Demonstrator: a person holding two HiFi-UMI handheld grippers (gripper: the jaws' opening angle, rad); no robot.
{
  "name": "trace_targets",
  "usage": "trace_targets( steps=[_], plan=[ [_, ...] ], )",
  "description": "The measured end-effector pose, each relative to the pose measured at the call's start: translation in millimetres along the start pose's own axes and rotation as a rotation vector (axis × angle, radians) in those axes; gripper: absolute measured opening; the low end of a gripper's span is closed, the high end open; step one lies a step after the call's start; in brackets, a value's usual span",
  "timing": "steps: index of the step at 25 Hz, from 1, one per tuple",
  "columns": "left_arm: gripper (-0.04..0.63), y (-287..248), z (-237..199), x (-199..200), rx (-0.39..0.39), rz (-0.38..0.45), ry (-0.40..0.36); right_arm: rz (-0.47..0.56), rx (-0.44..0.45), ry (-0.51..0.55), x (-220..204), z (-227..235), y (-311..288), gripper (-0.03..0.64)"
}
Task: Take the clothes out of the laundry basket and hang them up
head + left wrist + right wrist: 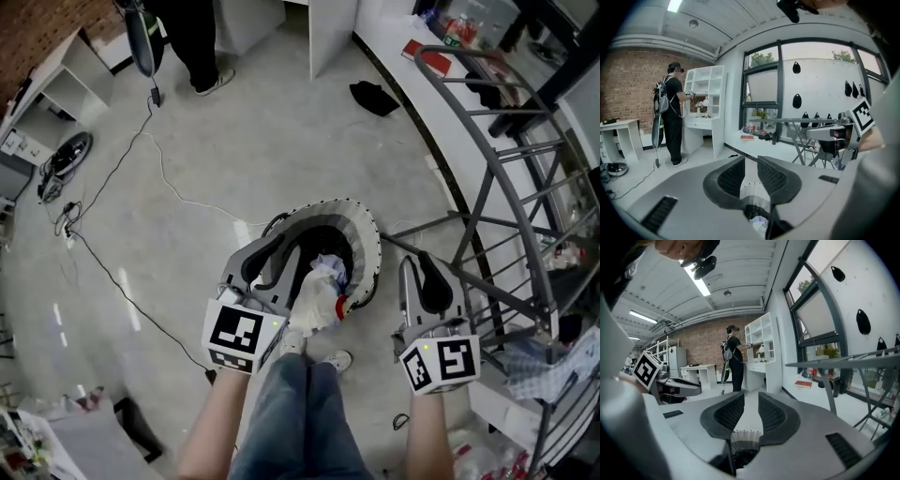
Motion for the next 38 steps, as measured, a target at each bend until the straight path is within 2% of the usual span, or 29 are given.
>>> trace_targets(
  steps=[6, 11, 17, 22, 29, 34, 38],
  plan=[
    [0.083, -36, -8, -113, -0.022, -0.100, 0.072, -0.164, 0.041, -0.019, -111, -20, -44, 0.089],
    [0.104, -52, 9, -204, -0.063, -0.222, 0.152, -0.321, 0.047, -0.070, -203, -35, -56, 0.092],
    [0.126, -68, 28, -283, -0.118, -0.333, 0.197, -0.490, 0.082, -0.083, -290, -52, -64, 0.097],
    [0.129, -74, 34, -310, -0.140, -0.375, 0.217, -0.641, 0.129, -0.051, -336, -67, -64, 0.124],
    [0.129, -73, 37, -317, -0.157, -0.398, 0.226, -0.823, 0.145, 0.013, -377, -75, -57, 0.154],
    [0.129, -74, 39, -319, -0.168, -0.403, 0.225, -0.850, 0.145, 0.083, -386, -78, -59, 0.153],
    [0.128, -73, 40, -319, -0.170, -0.411, 0.229, -0.882, 0.149, 0.219, -387, -84, -59, 0.133]
  ],
)
Point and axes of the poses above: the fingertips, and each gripper's own axes: y backward along the fingers, z to its right, x out of its top, the point moved 10 cm from there along y, backward along the fingers
